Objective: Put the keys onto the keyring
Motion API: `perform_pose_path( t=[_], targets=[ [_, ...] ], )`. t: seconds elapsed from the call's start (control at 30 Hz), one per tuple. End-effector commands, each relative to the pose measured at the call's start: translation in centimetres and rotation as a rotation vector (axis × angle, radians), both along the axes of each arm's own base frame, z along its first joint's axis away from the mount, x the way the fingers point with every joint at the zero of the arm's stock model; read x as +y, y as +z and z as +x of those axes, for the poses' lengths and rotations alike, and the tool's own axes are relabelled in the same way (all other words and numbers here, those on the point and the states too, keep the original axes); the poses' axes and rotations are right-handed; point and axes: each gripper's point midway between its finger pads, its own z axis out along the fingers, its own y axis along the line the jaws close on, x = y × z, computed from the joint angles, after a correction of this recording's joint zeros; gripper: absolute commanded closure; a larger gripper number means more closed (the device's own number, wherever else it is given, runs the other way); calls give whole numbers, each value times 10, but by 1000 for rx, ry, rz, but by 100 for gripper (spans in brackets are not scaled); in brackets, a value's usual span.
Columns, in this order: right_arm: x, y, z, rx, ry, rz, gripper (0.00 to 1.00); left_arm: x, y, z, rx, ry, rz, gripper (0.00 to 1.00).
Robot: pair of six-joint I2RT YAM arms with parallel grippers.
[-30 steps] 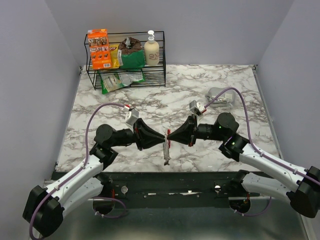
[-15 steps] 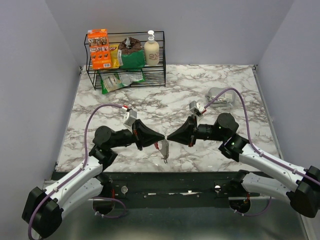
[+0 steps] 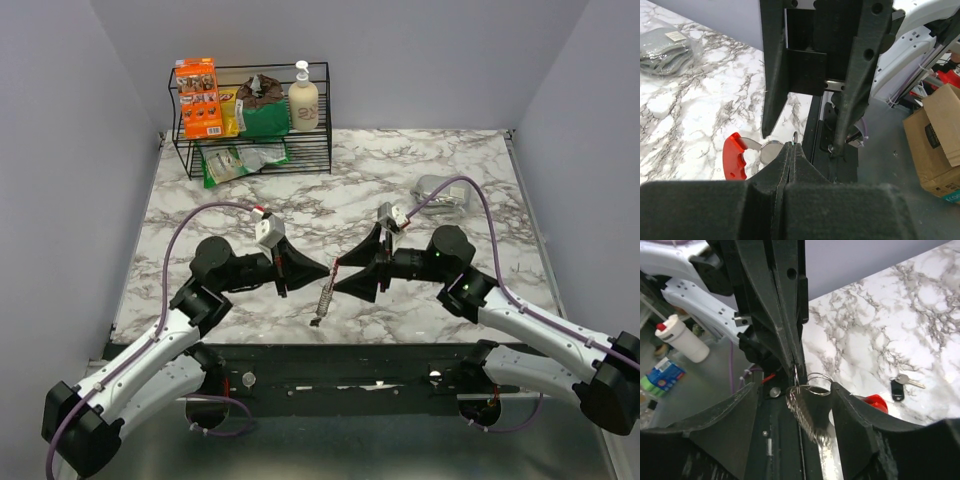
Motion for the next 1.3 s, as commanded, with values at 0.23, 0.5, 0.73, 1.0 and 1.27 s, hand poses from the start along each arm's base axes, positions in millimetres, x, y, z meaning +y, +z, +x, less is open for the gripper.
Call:
perform_pose_path(
  t=[0.23,0.5,0.73,1.0,1.27],
  targets=[
    [-15,11,28,-94,-149,-77,12,3,-14,7,-11,33,269,100],
    [-12,14,5,-117,55,-99,14,4,-21,-4,-34,-14,403,100],
    [-3,-8,-16,-42,282,-171,27,1,-20,-11,-69,-43,467,100],
    [-3,-20,-5,-22,217,-208,34,-4,-21,-14,-70,-50,492,100],
    [-3,-28,-5,-2,217,-222,37,-10,-17,-16,-88,-64,473,100]
  ],
)
